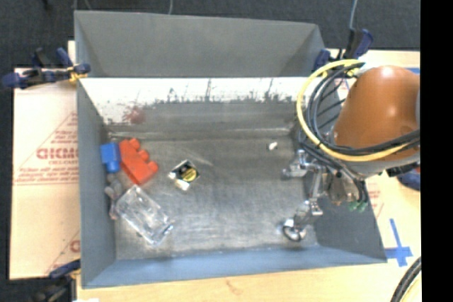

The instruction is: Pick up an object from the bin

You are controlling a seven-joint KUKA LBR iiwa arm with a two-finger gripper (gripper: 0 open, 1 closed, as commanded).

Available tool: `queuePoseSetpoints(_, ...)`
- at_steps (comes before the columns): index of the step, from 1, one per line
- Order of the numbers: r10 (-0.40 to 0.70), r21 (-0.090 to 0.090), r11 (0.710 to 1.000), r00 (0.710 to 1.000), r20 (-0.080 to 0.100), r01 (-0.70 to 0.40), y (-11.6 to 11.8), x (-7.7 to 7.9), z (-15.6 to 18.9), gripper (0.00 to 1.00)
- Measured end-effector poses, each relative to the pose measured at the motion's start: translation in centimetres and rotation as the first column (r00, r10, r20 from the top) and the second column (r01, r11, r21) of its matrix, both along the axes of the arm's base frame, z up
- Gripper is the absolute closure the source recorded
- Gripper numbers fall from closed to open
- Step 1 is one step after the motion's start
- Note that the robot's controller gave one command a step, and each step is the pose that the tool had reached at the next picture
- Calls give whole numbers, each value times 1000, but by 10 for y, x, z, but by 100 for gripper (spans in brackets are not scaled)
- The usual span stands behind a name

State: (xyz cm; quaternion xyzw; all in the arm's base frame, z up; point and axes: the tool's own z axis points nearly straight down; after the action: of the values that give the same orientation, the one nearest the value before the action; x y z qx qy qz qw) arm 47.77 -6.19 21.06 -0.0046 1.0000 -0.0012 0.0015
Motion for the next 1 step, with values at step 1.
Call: queuePoseSetpoints(1, 270, 2, 963, 963, -5, -270, -75, -1, -110, 0)
